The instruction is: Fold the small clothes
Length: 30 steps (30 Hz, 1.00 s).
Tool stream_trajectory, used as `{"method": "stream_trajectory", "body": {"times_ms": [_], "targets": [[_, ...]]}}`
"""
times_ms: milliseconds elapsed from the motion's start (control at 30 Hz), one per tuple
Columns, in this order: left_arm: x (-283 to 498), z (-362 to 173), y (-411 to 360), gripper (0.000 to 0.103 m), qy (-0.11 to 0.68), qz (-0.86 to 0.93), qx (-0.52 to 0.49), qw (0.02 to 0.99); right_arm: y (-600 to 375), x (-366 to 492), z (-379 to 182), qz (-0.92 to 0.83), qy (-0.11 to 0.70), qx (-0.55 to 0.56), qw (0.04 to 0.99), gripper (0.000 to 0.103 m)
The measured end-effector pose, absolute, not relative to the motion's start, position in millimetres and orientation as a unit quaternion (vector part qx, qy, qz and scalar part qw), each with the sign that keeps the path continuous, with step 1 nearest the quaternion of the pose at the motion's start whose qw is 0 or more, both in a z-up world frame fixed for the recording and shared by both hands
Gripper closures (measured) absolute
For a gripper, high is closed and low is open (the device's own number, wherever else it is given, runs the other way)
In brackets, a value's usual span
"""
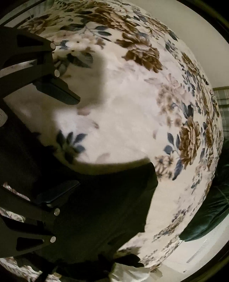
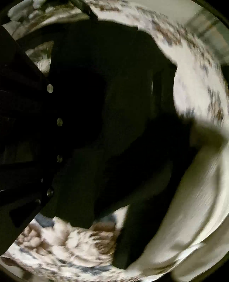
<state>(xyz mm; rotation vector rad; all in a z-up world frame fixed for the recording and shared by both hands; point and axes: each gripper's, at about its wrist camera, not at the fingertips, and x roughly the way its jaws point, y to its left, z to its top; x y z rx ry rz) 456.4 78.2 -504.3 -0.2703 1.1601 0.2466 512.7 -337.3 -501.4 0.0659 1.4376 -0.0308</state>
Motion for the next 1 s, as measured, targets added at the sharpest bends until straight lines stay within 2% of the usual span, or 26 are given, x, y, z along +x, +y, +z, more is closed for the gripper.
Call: {"method": "stream_trajectory", "body": {"times_ms": [33,100,200,233,367,400,433,500,600,667,767,867,1000], "targets": [[459,-504,77,0.016,0.546,0.113,-0.127,0.820,-345,515,-513,-0.007,0.680,0.056,0.731,0.098],[465,-506,73,0.016,0.548,0.111,-0.121,0.820,-355,519,-532,0.004,0.714,0.094,0.694,0.090],[475,-512,65,0.016,0.554,0.100,-0.105,0.820,-359,526,-515,-0.011,0.697,0.083,0.712,0.055],[477,-516,62,0.016,0.557,0.099,-0.094,0.819,-361,528,-503,-0.012,0.684,0.092,0.724,0.051],[481,-544,53,0.016,0.589,0.090,-0.039,0.802,-365,530,-466,-0.007,0.645,0.123,0.754,0.049],[478,-545,54,0.015,0.588,0.090,-0.038,0.803,-367,528,-461,-0.004,0.639,0.131,0.758,0.041],[476,-544,58,0.016,0.588,0.088,-0.043,0.803,-370,524,-460,0.000,0.637,0.138,0.759,0.028],[470,-539,65,0.016,0.586,0.083,-0.056,0.804,-365,508,-475,0.003,0.663,0.130,0.737,0.019],[449,-521,80,0.016,0.579,0.070,-0.069,0.809,-381,486,-504,0.000,0.685,0.173,0.708,0.019],[429,-509,89,0.016,0.576,0.061,-0.072,0.812,-402,462,-483,0.014,0.639,0.243,0.730,0.019],[388,-504,99,0.016,0.585,0.042,-0.055,0.808,-435,421,-459,-0.014,0.608,0.281,0.742,0.019],[353,-520,105,0.016,0.623,0.022,-0.044,0.781,-458,361,-464,-0.053,0.630,0.298,0.715,0.019],[312,-547,108,0.016,0.663,0.006,-0.034,0.748,-459,251,-500,-0.088,0.675,0.325,0.656,0.019]]}}
